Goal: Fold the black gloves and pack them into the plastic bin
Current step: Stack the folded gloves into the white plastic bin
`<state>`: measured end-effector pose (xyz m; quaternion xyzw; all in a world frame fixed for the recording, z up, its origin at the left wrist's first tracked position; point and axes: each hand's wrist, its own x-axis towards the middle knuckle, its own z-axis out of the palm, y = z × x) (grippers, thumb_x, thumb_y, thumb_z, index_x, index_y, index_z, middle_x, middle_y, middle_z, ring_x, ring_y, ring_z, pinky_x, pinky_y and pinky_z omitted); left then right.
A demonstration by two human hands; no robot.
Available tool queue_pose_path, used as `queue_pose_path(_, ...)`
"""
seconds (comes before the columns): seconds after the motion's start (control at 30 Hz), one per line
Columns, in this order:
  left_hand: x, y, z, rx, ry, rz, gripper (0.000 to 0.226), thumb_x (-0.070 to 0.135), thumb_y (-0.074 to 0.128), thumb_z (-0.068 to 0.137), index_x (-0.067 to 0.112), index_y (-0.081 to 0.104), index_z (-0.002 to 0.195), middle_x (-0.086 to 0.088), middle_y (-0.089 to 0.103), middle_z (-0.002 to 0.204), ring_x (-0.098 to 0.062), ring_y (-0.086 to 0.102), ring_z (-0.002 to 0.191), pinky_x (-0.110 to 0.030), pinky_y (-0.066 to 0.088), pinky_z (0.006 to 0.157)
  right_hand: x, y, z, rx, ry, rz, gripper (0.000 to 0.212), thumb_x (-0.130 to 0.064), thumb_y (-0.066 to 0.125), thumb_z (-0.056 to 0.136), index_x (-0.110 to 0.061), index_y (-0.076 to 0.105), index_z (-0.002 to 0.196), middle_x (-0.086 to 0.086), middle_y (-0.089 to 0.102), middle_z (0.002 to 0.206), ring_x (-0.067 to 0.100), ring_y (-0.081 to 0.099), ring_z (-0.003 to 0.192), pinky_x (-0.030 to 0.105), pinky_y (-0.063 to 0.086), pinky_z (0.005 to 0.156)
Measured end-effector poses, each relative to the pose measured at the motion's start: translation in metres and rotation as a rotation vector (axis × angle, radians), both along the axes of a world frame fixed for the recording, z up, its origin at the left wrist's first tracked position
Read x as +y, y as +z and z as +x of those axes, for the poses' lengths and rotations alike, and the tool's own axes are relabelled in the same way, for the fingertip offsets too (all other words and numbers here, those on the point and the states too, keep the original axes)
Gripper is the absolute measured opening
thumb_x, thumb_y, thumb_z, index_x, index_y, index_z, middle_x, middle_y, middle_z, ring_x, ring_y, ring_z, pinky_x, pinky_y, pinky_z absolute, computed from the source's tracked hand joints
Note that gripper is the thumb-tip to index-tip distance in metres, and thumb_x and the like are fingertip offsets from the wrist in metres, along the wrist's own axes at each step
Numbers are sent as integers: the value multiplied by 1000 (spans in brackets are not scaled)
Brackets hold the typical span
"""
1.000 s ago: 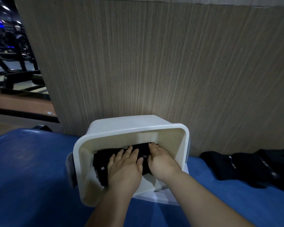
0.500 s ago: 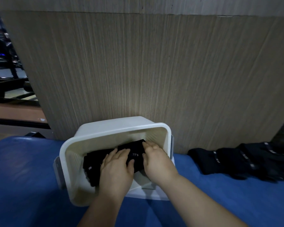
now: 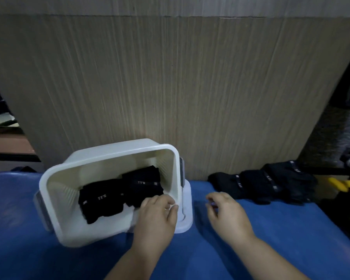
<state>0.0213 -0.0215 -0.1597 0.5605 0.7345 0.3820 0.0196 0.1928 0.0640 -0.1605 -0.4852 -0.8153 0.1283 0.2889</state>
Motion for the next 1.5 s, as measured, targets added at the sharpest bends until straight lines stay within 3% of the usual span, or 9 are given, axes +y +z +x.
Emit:
queue_pose_path(0.1,12,-8,25,-77,-110,-77,9,32,53,92,31,59,87,15,60,86,-6,52,88,-16,38,74,9,-8,23,-50,-61,-19,30,-23,55,93,-20,60,123,-5,56,120,13,55,107,17,41,81)
queue_pose_path(0.43,68,-8,83,-148,-203,-235,28,32,47,98,20,60,119,5,63,116,-11,58,106,-23,44,91,29,-23,56,-113,-191,-129,53,-23,47,96,-25,33,147,1,37,140,20,36,130,30,38,101)
queue_pose_path(0.9,148,-5,107,-348,-57,-476,52,43,45,97,13,43,140,-8,54,136,-26,52,122,-36,45,98,46,-32,58,-157,-178,-177,59,-14,38,95,-24,24,151,-2,34,145,19,26,134,29,26,112)
queue_pose_path(1.13,153,-4,105,-528,-25,-513,72,49,62,87,12,38,144,-7,49,142,-25,50,125,-33,44,99,47,-32,58,-134,-171,-177,57,-14,36,95,-24,25,151,-3,34,146,19,26,133,28,26,111)
queue_pose_path(1.3,147,1,106,-607,-50,-515,61,34,65,89,9,43,140,-8,51,138,-25,52,121,-32,45,98,44,-30,59,-82,-149,-161,53,-12,36,95,-24,34,147,-3,43,140,17,31,129,29,31,108)
queue_pose_path(1.33,144,2,106,-640,-55,-511,50,31,64,89,11,50,132,-7,54,132,-23,54,116,-30,45,94,44,-30,59,-53,-150,-147,50,-12,38,95,-23,40,144,-3,47,135,17,34,126,28,33,106)
queue_pose_path(1.4,137,2,104,-696,-66,-479,8,25,62,89,21,55,90,-1,56,98,-15,54,86,-26,41,81,42,-28,59,13,-158,-91,40,-16,44,96,-22,53,134,-3,54,122,15,40,118,24,37,99)
queue_pose_path(1.43,135,1,104,-728,-60,-451,18,23,60,89,23,47,77,4,51,85,-10,48,74,-25,39,77,41,-26,59,43,-163,-53,35,-18,47,96,-22,59,129,-4,56,115,15,43,114,23,37,94)
queue_pose_path(1.5,125,2,100,-777,-71,-431,7,22,58,89,22,54,94,4,56,88,-7,47,75,-24,40,72,39,-24,59,105,-177,28,26,-21,54,94,-22,66,116,-5,58,103,15,46,106,23,38,87)
